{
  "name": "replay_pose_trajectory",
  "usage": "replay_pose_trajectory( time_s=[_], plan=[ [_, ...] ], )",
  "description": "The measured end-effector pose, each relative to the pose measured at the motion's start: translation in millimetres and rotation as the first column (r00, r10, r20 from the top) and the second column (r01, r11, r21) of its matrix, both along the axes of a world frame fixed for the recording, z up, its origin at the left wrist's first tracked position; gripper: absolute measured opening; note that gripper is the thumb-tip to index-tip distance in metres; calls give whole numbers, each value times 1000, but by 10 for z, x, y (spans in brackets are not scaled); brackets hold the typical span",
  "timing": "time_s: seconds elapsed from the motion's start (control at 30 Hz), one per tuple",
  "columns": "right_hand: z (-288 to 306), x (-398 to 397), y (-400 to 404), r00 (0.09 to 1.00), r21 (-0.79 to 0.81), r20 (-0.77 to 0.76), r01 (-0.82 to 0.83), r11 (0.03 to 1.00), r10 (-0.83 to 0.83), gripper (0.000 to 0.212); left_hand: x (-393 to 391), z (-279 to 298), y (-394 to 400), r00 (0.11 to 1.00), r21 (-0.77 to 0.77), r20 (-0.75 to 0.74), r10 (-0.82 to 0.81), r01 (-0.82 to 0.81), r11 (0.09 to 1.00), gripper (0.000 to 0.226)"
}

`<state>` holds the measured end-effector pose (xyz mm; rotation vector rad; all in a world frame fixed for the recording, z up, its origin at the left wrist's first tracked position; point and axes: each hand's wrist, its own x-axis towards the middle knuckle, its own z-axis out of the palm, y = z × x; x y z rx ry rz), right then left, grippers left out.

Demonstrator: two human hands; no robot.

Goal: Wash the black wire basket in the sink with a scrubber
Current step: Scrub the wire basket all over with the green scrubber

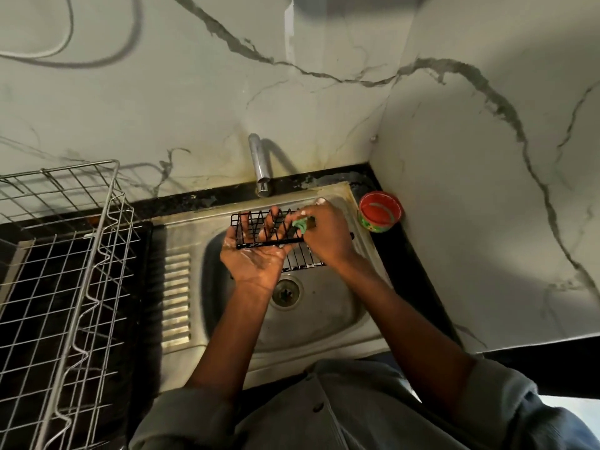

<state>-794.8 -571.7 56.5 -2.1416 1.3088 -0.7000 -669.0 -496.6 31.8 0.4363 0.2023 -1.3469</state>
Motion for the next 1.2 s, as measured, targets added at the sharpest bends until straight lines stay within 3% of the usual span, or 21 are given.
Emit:
replay_pose_trajectory(
  time_s=[0.1, 0.2, 0.3, 0.5, 0.67, 0.77, 0.83, 1.03, 1.2],
  plan=[
    [-117, -27, 111, 978, -76, -209, -44, 996, 27, 26, 33, 17, -31, 999, -5, -29, -24, 24, 1000, 33],
    [-83, -125, 101, 978, -108, -207, -60, 992, 36, 22, 41, 0, -22, 999, -12, -51, -19, 18, 1000, 28],
    [-12, -196, 64, 966, -85, -253, -70, 994, 47, 23, 5, -15, 2, 999, 13, -48, -27, 28, 1000, 37],
    [-64, -297, -44, 980, 41, -126, 158, 987, -152, 23, 18, 14, -43, 998, 39, -60, -5, 8, 999, 36],
    [-61, -149, 23, 974, -13, -216, 65, 998, -67, 16, -136, 84, -43, 999, 45, -14, -33, 33, 998, 57],
    [-96, 4, 135, 966, -33, -255, -44, 998, 34, 43, -200, 86, -53, 1000, 40, 8, -12, 12, 999, 50],
    [-80, -9, 184, 976, -34, -216, -47, 998, 39, 50, -182, 24, -71, 1000, 21, 4, 8, -8, 1000, 42],
    [-188, -368, 20, 981, -56, -147, 118, 991, -125, 34, -181, -127, -100, 998, 7, 28, -50, 49, 999, 39],
    [-273, -862, -323, 913, -23, -133, 386, 922, -385, 24, -296, -93, -277, 968, 158, 202, -151, 120, 980, 39]
  ],
)
